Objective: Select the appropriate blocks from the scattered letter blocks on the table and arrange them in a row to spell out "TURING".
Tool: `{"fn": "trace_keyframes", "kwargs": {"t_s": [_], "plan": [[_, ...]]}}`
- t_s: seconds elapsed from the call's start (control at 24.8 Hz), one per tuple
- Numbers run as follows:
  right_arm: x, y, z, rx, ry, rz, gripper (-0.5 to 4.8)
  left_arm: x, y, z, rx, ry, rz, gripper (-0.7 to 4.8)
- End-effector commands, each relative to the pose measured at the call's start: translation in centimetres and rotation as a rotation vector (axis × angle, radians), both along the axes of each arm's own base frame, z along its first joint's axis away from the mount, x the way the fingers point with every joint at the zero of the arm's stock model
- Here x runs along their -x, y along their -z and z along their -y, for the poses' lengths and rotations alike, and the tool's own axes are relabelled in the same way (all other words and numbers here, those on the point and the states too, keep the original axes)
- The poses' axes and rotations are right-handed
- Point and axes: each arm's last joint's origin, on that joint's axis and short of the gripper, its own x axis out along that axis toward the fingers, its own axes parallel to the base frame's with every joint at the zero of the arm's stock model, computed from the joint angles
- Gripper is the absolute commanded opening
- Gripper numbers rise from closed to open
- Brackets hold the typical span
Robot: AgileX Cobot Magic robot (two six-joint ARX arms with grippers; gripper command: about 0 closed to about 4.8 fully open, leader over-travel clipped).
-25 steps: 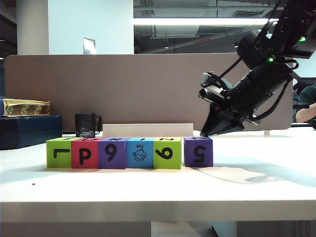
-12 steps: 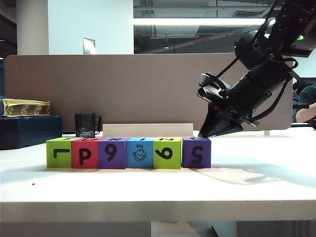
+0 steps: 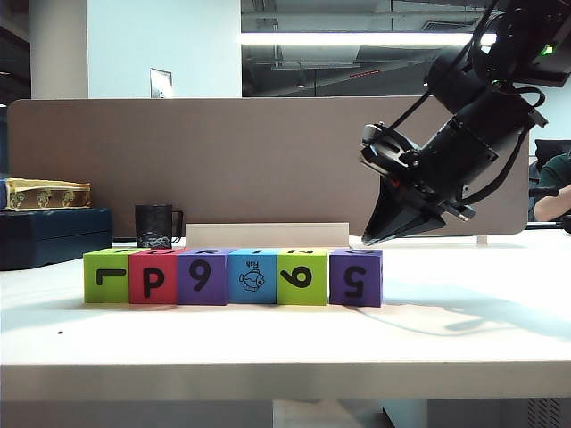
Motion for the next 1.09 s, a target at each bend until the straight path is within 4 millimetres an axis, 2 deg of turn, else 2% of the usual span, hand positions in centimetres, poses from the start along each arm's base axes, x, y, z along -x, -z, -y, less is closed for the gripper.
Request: {"fn": "trace_keyframes", "kwargs": {"t_s": [0.04, 0.28, 0.44, 1.09], "plan": [[0.3, -0.6, 0.1, 0.008, 0.003, 0.003, -0.01, 0.1, -0.1, -0.1, 0.000, 0.007, 0.001, -0.06], [1.5, -1.9, 0.9, 0.135, 0.106, -0.021, -0.01, 0.1, -0.1, -0.1, -0.008, 0.015, 0.011, -0.06], [2.5, -1.2, 1.0, 0.166, 0.085, -0.141, -0.01, 0.1, -0.1, -0.1, -0.010, 0.017, 0.012, -0.06], [2.3, -1.5, 0.3, 0.104, 0.034, -0.109, -0.01, 0.2, -0.1, 0.0, -0.002, 0.023, 0.005, -0.06]]}}
